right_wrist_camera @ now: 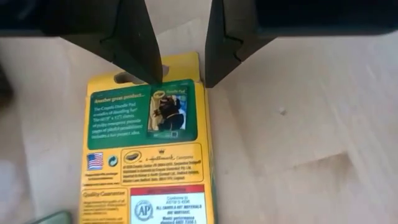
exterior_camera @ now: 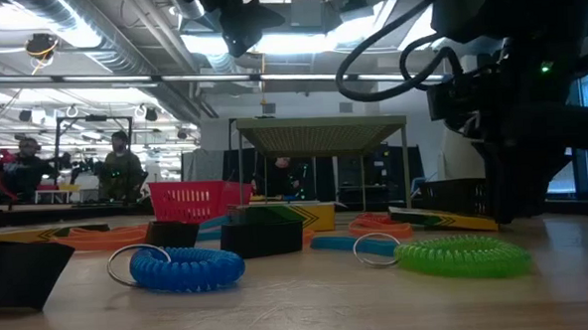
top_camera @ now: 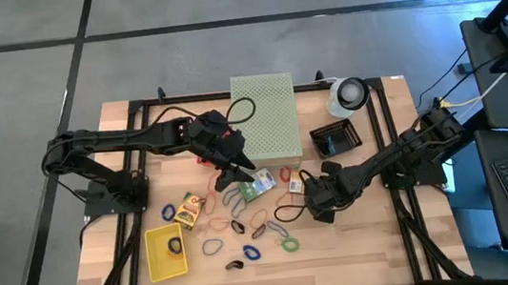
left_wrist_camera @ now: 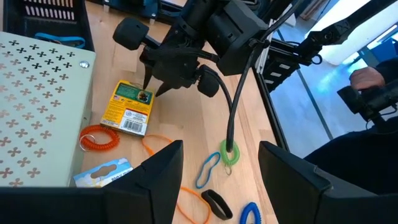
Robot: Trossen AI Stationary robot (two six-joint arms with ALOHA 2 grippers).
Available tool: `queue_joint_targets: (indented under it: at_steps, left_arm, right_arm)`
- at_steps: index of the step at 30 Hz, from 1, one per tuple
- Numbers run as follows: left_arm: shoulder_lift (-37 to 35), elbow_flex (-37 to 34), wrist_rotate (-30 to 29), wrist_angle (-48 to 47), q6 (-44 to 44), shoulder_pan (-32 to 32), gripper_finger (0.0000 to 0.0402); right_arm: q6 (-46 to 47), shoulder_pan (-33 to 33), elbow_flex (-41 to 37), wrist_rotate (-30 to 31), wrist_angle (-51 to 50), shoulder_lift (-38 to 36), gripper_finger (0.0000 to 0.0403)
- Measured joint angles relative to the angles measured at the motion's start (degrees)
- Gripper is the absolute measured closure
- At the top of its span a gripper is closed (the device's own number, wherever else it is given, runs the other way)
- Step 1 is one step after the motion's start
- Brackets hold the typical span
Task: Pick & Place Office Desk Supplies
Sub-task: Put the crayola box into the orange bin
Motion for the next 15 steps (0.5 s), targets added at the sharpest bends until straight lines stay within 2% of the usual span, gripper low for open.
queue_joint_targets:
  at_steps: [7,15]
  left_arm:
    - [0.01,0.00,0.00,-1.13,0.00,0.01,0.0194]
    - [0.02,-0.02,0.00,-1.51,0.87,0.01,0.0194]
  right_arm:
    - [0.68,0.04,-1.31,-1.71,0.28,0.35,0.0280]
    - [-2.65,-0.75,-1.46,-0.17,0.41,0.31,0.0280]
